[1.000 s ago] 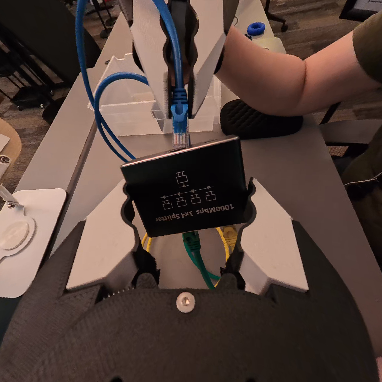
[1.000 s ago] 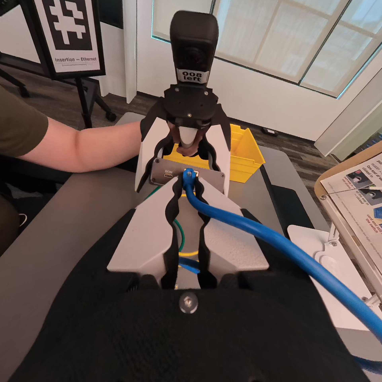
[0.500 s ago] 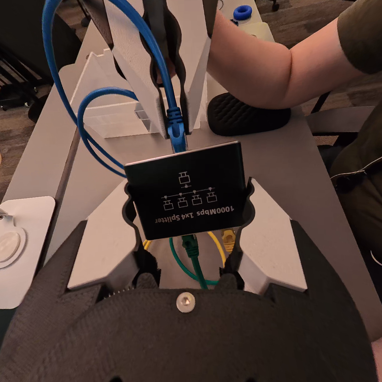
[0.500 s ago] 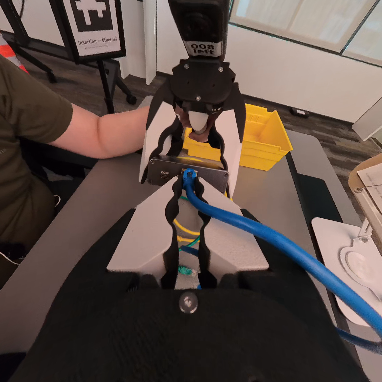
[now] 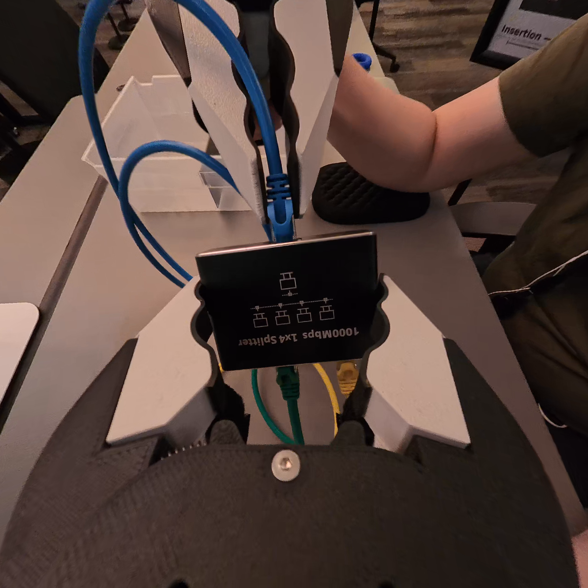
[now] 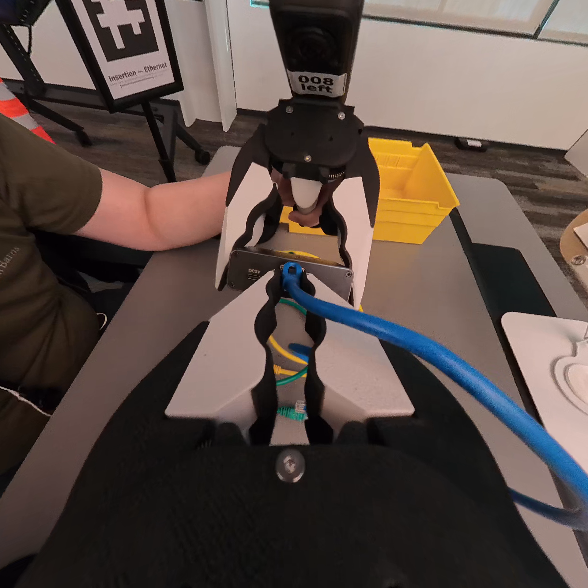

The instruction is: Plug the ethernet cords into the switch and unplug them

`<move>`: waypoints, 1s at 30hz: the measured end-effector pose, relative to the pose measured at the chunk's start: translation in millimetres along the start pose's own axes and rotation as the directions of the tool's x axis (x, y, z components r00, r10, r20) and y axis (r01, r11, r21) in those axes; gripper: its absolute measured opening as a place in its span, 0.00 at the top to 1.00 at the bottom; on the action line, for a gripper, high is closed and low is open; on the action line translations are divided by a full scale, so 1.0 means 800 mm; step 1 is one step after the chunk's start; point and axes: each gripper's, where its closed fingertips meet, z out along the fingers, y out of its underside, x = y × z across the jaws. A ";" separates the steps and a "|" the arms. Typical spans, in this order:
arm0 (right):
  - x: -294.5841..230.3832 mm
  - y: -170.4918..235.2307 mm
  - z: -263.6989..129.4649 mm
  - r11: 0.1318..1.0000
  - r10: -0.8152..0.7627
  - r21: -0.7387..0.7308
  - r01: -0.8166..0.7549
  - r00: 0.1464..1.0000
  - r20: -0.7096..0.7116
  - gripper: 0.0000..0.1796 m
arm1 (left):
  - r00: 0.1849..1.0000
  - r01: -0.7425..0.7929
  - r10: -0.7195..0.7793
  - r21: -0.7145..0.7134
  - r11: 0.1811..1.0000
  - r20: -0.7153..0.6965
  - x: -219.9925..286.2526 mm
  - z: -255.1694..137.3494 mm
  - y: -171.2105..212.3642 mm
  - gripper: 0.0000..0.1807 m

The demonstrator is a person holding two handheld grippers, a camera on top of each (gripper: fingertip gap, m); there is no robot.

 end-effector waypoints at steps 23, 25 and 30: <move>0.031 -0.004 -0.003 0.992 0.122 0.043 -0.118 0.987 -0.103 0.94 | 0.995 0.101 -0.103 0.127 0.987 0.013 -0.029 0.021 -0.011 0.44; 0.031 0.002 -0.002 0.991 0.132 0.014 -0.131 0.986 -0.106 0.93 | 0.995 0.083 -0.088 0.079 0.993 0.056 -0.031 0.021 -0.005 0.44; 0.016 0.008 0.002 0.993 0.113 -0.030 -0.114 0.993 -0.044 0.88 | 0.993 0.051 -0.047 -0.032 0.998 0.111 -0.027 0.020 0.004 0.44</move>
